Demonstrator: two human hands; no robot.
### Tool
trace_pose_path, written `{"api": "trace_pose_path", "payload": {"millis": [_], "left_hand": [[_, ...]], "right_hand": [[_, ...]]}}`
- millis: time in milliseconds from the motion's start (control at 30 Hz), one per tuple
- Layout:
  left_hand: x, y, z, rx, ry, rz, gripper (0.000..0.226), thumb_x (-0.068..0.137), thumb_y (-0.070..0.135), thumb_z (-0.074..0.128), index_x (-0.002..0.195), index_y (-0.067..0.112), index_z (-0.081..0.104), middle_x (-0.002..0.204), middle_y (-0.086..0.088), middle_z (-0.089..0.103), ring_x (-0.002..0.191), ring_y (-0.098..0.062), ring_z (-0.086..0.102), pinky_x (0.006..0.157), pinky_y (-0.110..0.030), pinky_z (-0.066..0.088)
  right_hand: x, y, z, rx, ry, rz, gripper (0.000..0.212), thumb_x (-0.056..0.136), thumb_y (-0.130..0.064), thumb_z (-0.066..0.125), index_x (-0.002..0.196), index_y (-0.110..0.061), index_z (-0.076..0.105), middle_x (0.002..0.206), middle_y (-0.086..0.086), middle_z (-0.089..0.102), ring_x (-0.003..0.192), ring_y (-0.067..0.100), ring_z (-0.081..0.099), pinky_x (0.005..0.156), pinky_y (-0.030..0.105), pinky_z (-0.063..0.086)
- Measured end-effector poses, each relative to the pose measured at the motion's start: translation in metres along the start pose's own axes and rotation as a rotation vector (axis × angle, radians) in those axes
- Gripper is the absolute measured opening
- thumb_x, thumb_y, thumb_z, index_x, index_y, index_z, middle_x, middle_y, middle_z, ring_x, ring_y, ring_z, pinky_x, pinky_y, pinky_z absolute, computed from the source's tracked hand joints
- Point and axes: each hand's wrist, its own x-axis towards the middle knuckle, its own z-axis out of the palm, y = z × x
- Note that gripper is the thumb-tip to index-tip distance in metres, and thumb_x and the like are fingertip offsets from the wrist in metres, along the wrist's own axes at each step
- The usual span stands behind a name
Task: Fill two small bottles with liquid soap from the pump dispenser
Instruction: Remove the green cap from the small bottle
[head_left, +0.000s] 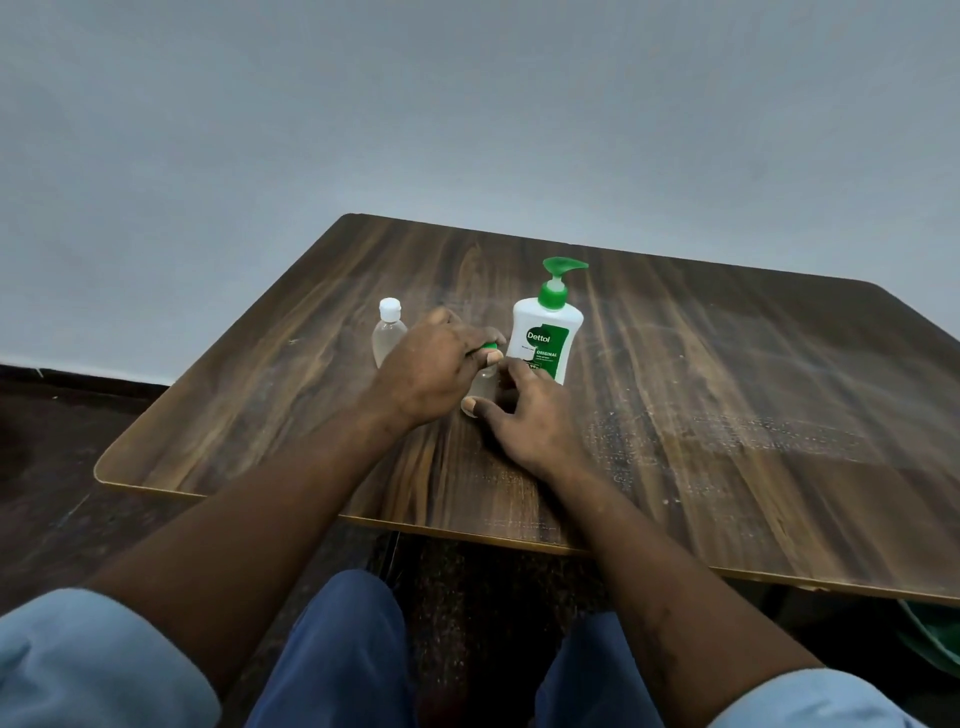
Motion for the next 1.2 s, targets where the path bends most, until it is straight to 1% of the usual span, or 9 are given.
{"api": "trace_pose_path", "payload": {"millis": [300, 633, 767, 867, 933, 1000, 1067, 1133, 1200], "left_hand": [[0.002, 0.004, 0.006, 0.113, 0.075, -0.115, 0.018, 0.096, 0.038, 0.062, 0.11, 0.043, 0.071, 0.093, 0.008, 0.069, 0.101, -0.01, 0.058, 0.082, -0.035, 0.045], [-0.006, 0.028, 0.022, 0.257, 0.237, -0.112, 0.016, 0.093, 0.028, 0.064, 0.104, 0.027, 0.075, 0.082, -0.001, 0.075, 0.086, -0.024, 0.068, 0.079, -0.043, 0.049], [-0.002, 0.037, 0.026, 0.393, 0.205, -0.293, 0.042, 0.101, 0.054, 0.05, 0.099, 0.021, 0.076, 0.087, -0.006, 0.075, 0.082, -0.026, 0.068, 0.073, -0.039, 0.044], [0.002, 0.04, 0.022, 0.237, 0.21, -0.357, 0.041, 0.094, 0.063, 0.059, 0.098, 0.026, 0.075, 0.082, -0.003, 0.073, 0.079, -0.025, 0.068, 0.064, -0.033, 0.042], [0.001, 0.04, 0.019, 0.134, 0.191, -0.391, 0.04, 0.086, 0.067, 0.067, 0.094, 0.029, 0.074, 0.08, 0.002, 0.073, 0.078, -0.021, 0.068, 0.064, -0.033, 0.049], [-0.001, 0.036, 0.019, -0.065, 0.172, -0.365, 0.042, 0.082, 0.061, 0.077, 0.109, 0.029, 0.073, 0.098, 0.005, 0.077, 0.092, -0.015, 0.07, 0.08, -0.034, 0.057], [-0.005, 0.03, 0.016, -0.295, 0.125, -0.309, 0.052, 0.085, 0.04, 0.082, 0.133, 0.025, 0.066, 0.123, 0.005, 0.074, 0.112, -0.009, 0.068, 0.101, -0.034, 0.053], [-0.008, 0.027, 0.013, -0.299, 0.076, -0.258, 0.05, 0.09, 0.019, 0.076, 0.139, 0.026, 0.064, 0.128, 0.005, 0.073, 0.117, -0.01, 0.067, 0.107, -0.034, 0.049], [-0.01, 0.024, 0.014, -0.221, 0.101, -0.223, 0.045, 0.091, 0.013, 0.074, 0.133, 0.03, 0.07, 0.123, 0.009, 0.075, 0.113, -0.013, 0.066, 0.104, -0.034, 0.049]], "right_hand": [[0.003, -0.001, 0.008, -0.023, 0.021, 0.036, 0.053, 0.089, -0.043, 0.078, 0.136, -0.024, 0.061, 0.112, 0.004, 0.062, 0.102, 0.023, 0.061, 0.09, 0.042, 0.054], [-0.003, -0.002, 0.007, -0.031, 0.055, 0.034, 0.047, 0.089, -0.029, 0.069, 0.135, -0.024, 0.061, 0.106, 0.006, 0.058, 0.1, 0.027, 0.062, 0.09, 0.05, 0.058], [-0.004, -0.002, 0.008, -0.031, 0.106, 0.064, 0.037, 0.098, -0.037, 0.063, 0.132, -0.023, 0.063, 0.102, 0.008, 0.059, 0.095, 0.027, 0.063, 0.085, 0.05, 0.059], [-0.002, -0.002, 0.007, -0.062, 0.125, 0.102, 0.04, 0.097, -0.044, 0.066, 0.129, -0.021, 0.065, 0.101, 0.009, 0.062, 0.093, 0.027, 0.063, 0.083, 0.048, 0.059], [-0.003, -0.001, 0.006, -0.058, 0.111, 0.115, 0.044, 0.091, -0.047, 0.072, 0.124, -0.019, 0.064, 0.102, 0.008, 0.061, 0.094, 0.025, 0.063, 0.081, 0.044, 0.058], [-0.003, -0.001, 0.006, -0.045, 0.111, 0.11, 0.041, 0.088, -0.045, 0.073, 0.116, -0.017, 0.064, 0.1, 0.008, 0.061, 0.093, 0.026, 0.062, 0.078, 0.044, 0.057], [-0.003, -0.001, 0.006, -0.029, 0.129, 0.078, 0.041, 0.088, -0.044, 0.074, 0.118, -0.018, 0.063, 0.1, 0.009, 0.062, 0.092, 0.027, 0.062, 0.078, 0.045, 0.057], [-0.003, 0.0, 0.007, -0.029, 0.136, 0.047, 0.047, 0.088, -0.045, 0.077, 0.124, -0.018, 0.063, 0.104, 0.01, 0.063, 0.096, 0.027, 0.061, 0.081, 0.045, 0.056], [-0.004, 0.0, 0.006, -0.031, 0.126, 0.045, 0.052, 0.087, -0.044, 0.081, 0.128, -0.019, 0.062, 0.108, 0.01, 0.062, 0.1, 0.025, 0.06, 0.084, 0.043, 0.056]]}}
